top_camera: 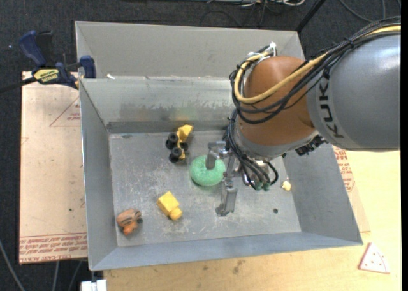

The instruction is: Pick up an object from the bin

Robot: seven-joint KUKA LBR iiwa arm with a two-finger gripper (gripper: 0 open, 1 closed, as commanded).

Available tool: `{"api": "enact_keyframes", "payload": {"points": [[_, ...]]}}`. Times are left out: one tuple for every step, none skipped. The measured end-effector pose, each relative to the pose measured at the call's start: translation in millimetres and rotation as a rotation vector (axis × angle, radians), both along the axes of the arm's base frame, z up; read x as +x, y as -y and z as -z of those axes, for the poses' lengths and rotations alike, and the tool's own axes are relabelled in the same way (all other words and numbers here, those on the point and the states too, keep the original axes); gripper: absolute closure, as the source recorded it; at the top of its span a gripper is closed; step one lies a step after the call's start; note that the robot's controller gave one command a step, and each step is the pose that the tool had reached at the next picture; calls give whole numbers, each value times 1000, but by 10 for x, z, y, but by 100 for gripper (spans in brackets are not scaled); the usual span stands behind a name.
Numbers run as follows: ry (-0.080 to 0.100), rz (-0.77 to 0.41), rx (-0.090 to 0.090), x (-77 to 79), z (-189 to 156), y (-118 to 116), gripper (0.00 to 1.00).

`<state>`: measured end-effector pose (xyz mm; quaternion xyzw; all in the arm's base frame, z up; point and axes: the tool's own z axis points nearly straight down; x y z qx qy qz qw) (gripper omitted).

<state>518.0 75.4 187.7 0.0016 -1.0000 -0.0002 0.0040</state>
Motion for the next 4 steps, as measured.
{"api": "enact_keyframes", "payload": {"points": [[8,2,1,16,-45,3,0],[18,25,3,195,340,88,0],[7,13,0,562,651,263,0],[13,107,1,700,954,352,0]]}}
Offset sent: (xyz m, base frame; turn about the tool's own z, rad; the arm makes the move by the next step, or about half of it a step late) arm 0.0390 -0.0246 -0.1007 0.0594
